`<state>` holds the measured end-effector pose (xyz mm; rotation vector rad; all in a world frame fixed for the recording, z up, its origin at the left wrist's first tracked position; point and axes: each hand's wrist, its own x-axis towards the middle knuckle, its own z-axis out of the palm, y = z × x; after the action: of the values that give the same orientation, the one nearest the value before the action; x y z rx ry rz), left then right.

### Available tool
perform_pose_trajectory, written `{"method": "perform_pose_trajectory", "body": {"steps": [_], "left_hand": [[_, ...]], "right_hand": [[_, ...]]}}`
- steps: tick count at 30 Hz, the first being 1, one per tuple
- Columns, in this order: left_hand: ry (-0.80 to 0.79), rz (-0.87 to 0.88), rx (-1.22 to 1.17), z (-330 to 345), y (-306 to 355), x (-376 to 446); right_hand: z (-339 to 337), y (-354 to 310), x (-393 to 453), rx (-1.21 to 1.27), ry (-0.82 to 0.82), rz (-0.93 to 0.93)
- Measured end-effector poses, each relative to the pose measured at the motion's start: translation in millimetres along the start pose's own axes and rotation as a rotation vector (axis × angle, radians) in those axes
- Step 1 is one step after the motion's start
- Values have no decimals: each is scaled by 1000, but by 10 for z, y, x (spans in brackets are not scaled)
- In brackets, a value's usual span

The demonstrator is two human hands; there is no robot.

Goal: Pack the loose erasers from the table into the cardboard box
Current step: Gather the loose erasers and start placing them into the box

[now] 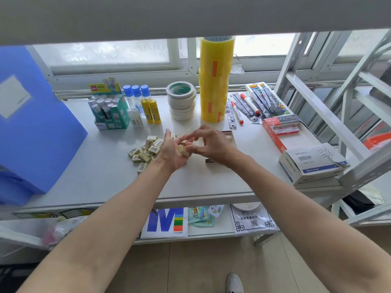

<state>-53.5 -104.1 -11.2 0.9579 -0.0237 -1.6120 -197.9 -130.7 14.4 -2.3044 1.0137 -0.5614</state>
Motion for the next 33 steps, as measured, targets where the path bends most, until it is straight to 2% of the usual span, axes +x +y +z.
{"method": "perform_pose_trajectory", "body": {"steps": [3, 7, 11, 15, 20, 27, 33], "left_hand": [[-50, -4, 27, -49, 40, -46], [-148, -31, 84, -50, 65, -172], [-157, -30, 140, -87, 104, -225], [-121, -33, 263, -196, 94, -229], [-193, -45, 467, -276, 62, -249], [-160, 133, 395, -285, 68, -200], [-155, 141, 370, -258, 55, -206]], "right_hand": [[31, -104, -1, -115, -90, -52], [100, -140, 17, -106, -73, -46], [155, -114, 18, 28, 42, 6], [184, -83, -21, 43, 97, 27], [224, -67, -25, 69, 174, 48], [212, 5, -45, 29, 202, 78], [207, 68, -104, 31, 216, 119]]}}
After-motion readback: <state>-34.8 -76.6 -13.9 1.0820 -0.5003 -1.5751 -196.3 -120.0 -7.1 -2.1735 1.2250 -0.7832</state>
